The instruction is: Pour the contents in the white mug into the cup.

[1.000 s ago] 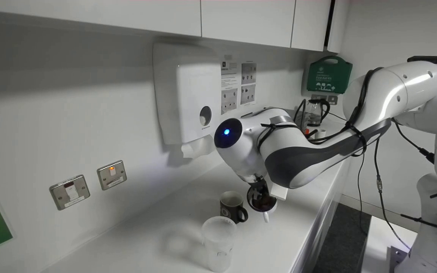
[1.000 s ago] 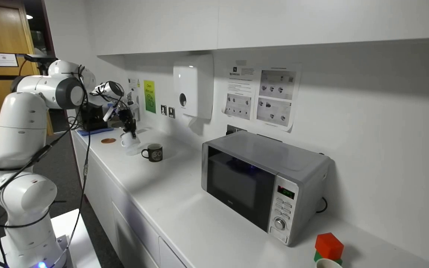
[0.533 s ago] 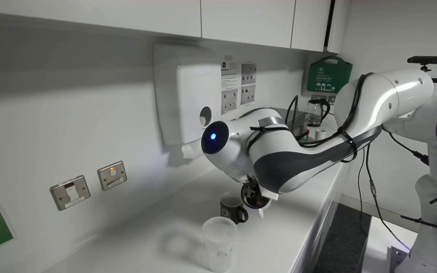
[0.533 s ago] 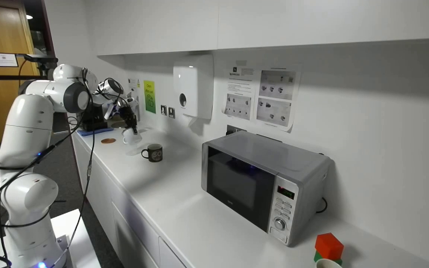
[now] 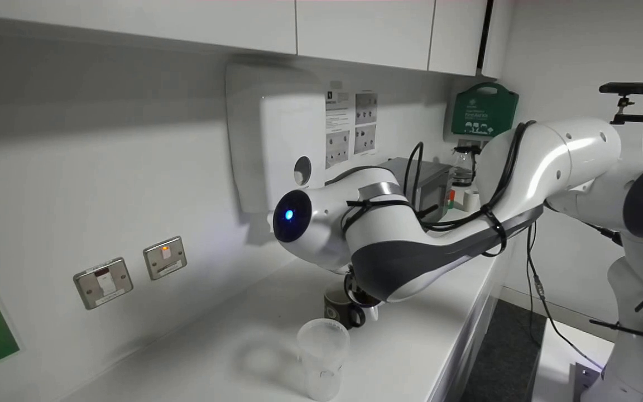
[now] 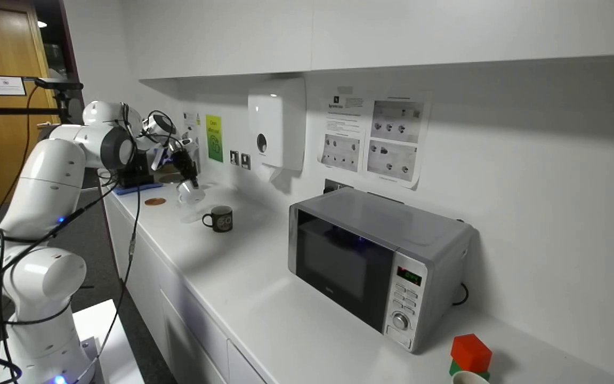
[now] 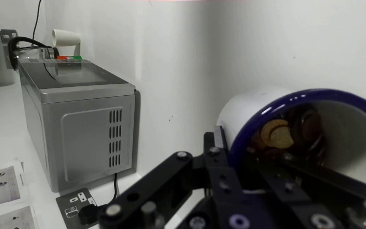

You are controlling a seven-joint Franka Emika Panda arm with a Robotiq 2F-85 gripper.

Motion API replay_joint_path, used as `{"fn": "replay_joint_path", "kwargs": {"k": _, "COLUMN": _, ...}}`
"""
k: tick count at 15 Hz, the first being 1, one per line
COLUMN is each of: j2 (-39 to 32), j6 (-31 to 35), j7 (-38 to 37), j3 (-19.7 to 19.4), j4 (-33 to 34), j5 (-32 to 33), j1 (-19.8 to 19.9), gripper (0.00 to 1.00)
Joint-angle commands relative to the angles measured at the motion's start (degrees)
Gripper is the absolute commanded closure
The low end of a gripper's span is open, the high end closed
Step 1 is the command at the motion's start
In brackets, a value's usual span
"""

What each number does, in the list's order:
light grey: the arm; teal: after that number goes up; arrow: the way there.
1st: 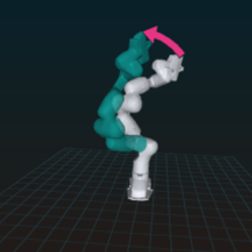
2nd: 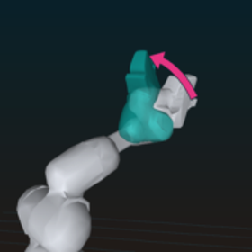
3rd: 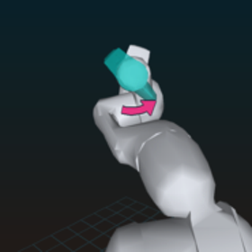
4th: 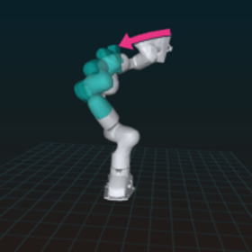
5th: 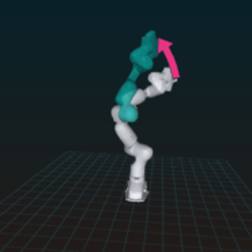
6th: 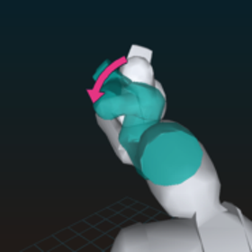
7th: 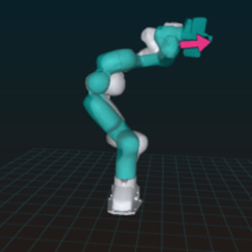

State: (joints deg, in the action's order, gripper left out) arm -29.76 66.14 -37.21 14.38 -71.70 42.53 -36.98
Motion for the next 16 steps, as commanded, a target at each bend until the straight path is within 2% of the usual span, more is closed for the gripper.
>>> {"fn": "replay_joint_path", "kwargs": {"k": 1, "j2": -3.4, "j6": -4.7, "j7": 3.5, "j3": -2.7, "j4": 7.5, "j5": 2.3, "j1": -3.3, "gripper": 0.99}}
{"fn": "replay_joint_path", "kwargs": {"k": 11, "j2": -11.0, "j6": -10.2, "j7": 8.0, "j3": -8.3, "j4": 19.9, "j5": 3.3, "j1": -8.8, "gripper": 0.99}}
{"fn": "replay_joint_path", "kwargs": {"k": 16, "j2": -16.2, "j6": -14.3, "j7": 12.4, "j3": -8.6, "j4": 28.3, "j5": 8.2, "j1": -11.4, "gripper": 0.99}}
